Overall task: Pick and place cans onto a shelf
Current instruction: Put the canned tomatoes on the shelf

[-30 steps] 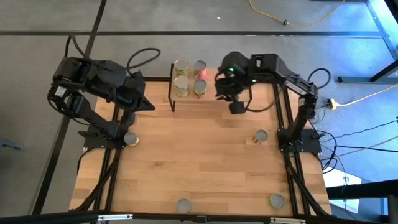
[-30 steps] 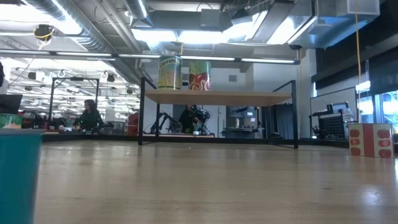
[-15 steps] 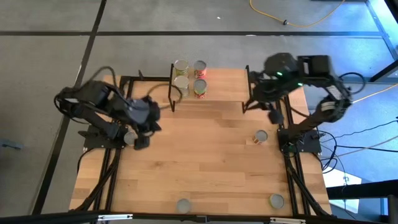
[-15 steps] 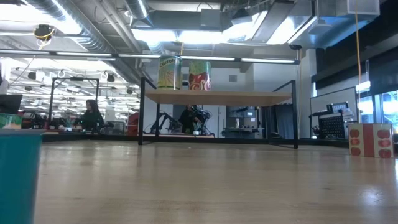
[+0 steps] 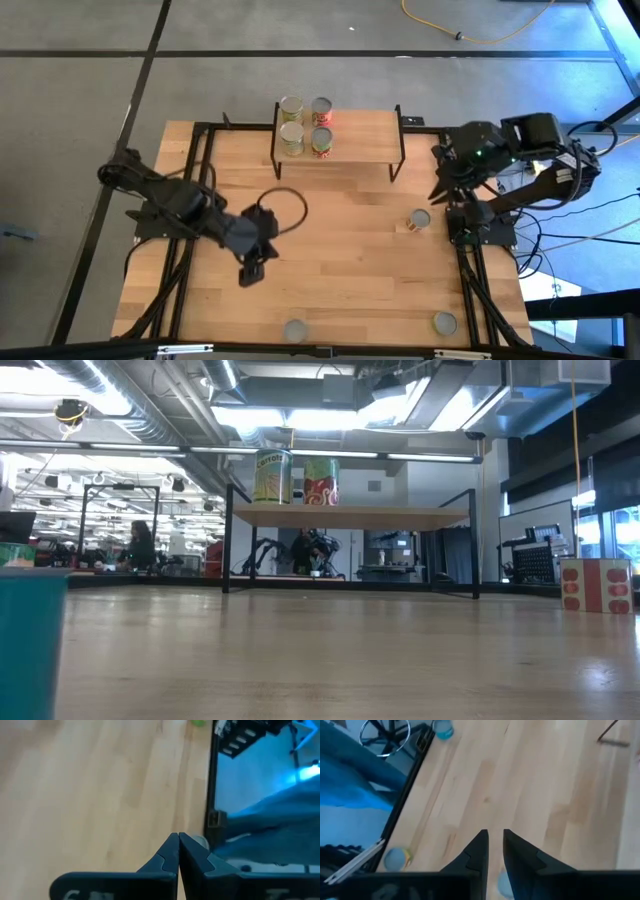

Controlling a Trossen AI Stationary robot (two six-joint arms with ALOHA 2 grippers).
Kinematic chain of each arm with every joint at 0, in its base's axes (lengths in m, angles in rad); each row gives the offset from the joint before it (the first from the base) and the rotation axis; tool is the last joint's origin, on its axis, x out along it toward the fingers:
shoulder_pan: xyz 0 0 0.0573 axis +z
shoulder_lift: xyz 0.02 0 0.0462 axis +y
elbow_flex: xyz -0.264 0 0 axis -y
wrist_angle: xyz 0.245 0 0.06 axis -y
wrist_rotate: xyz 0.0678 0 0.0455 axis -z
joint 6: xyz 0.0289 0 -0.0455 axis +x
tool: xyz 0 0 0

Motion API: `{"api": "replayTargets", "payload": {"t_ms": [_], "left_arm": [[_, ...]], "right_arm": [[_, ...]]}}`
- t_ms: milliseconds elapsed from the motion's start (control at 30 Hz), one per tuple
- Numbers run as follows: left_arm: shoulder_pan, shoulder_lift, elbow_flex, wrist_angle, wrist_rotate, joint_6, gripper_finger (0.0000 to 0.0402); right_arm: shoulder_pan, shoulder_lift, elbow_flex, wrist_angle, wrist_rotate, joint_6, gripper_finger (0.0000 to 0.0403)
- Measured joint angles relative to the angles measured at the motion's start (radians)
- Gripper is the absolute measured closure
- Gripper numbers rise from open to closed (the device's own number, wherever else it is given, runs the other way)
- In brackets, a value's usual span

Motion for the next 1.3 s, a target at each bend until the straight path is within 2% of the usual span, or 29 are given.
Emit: {"api": "replayTargets", "payload": {"t_ms": [200, 367, 700, 900, 967, 1133, 1300], "left_arm": [[-0.065, 0.000, -0.089, 0.011, -0.028, -0.143, 0.0401], [-0.121, 0.000, -0.114, 0.011, -0.062, -0.170, 0.0401], [-0.223, 0.000, -0.115, 0.011, -0.118, -0.153, 0.0401], [-0.249, 0.000, -0.115, 0.011, -0.161, -0.156, 0.0401], [-0.249, 0.000, -0.115, 0.011, -0.162, -0.160, 0.0401], [-0.247, 0.000, -0.115, 0.011, -0.198, -0.146, 0.0401], [-0.227, 0.000, -0.115, 0.011, -0.252, -0.133, 0.0401]], "right_arm": [[0.016, -0.052, -0.120, 0.004, -0.001, 0.144, 0.0343], [0.016, -0.055, -0.204, 0.004, 0.008, 0.299, 0.0343], [0.016, -0.053, -0.429, 0.014, 0.198, 0.467, 0.0343], [0.015, -0.052, -0.594, 0.064, 0.354, 0.748, 0.0343], [0.015, -0.053, -0.643, 0.104, 0.340, 0.801, 0.0343], [0.016, -0.052, -0.776, 0.302, 0.212, 0.864, 0.0343], [0.015, -0.051, -0.880, 0.407, 0.217, 0.979, 0.0343]]}}
